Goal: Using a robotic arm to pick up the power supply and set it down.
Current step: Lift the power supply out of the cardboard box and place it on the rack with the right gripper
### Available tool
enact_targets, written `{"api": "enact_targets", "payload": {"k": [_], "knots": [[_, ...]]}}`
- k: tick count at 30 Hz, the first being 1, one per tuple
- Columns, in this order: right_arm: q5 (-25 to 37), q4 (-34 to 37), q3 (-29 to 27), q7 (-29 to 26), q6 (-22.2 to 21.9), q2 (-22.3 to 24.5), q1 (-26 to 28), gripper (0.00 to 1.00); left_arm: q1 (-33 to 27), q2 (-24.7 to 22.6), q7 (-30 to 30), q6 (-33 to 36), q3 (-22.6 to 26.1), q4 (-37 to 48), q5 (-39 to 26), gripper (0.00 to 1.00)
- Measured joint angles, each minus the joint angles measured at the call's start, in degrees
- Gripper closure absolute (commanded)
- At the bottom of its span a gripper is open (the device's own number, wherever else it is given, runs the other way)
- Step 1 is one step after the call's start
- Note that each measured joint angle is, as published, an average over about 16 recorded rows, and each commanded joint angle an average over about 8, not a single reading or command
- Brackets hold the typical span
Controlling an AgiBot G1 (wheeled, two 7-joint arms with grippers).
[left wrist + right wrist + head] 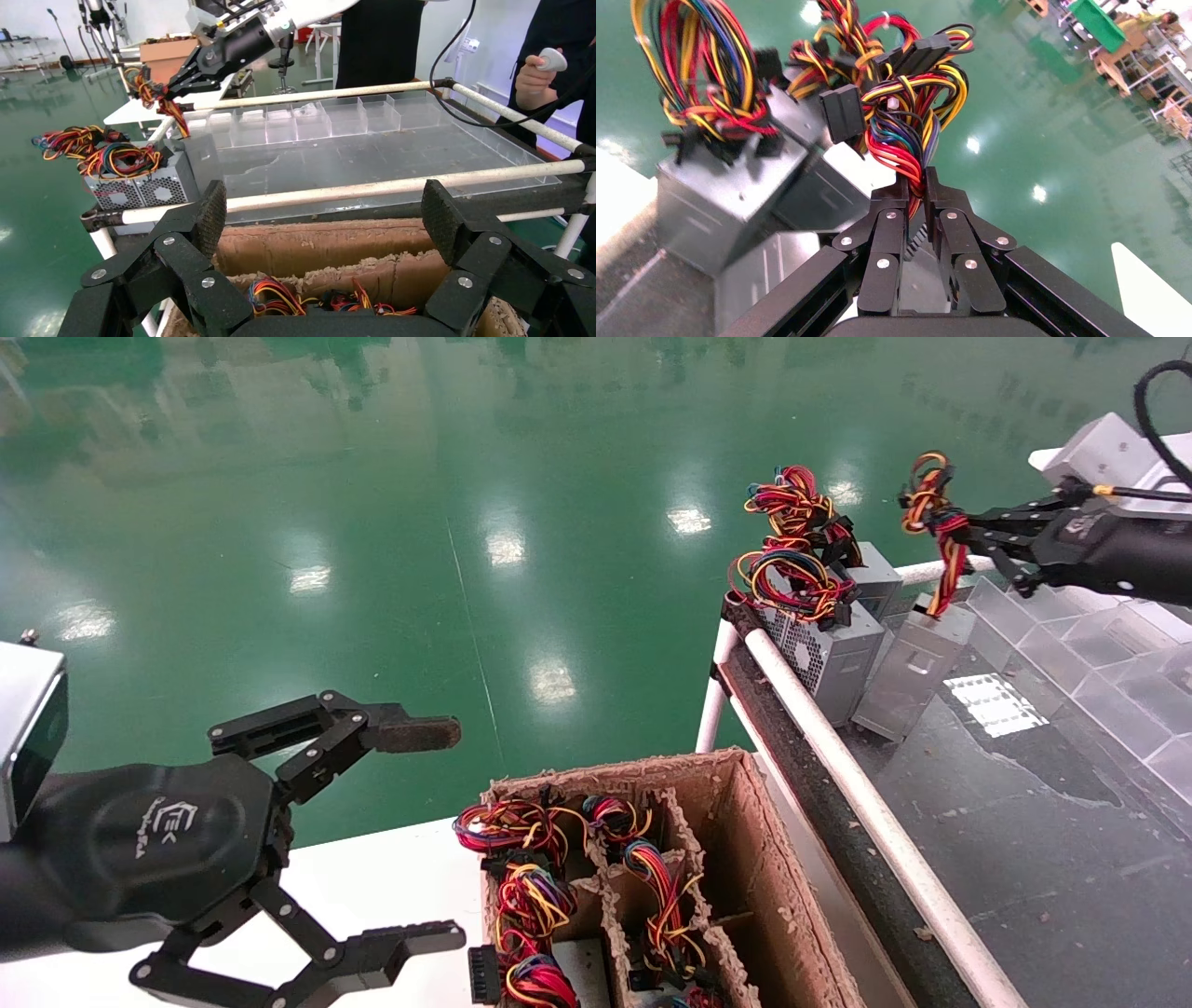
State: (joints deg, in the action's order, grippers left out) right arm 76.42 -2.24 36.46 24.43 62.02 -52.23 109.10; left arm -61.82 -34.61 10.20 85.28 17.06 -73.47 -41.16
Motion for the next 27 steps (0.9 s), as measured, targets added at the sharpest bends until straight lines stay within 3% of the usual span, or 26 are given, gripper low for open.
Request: {"api": "enact_targets", "payload": {"k": [15,27], "knots": [[0.5,0.5,0.4,1.0,3.4,-2.9,0.2,1.00,0.0,0.0,0.0,0.0,0.0,0.0,0.0,0.00],[0.9,1.0,0.6,1.9,-0.3,-5.4,1.2,1.00,0.0,0.0,0.0,0.0,0.1,0.0,0.1,0.00]]}}
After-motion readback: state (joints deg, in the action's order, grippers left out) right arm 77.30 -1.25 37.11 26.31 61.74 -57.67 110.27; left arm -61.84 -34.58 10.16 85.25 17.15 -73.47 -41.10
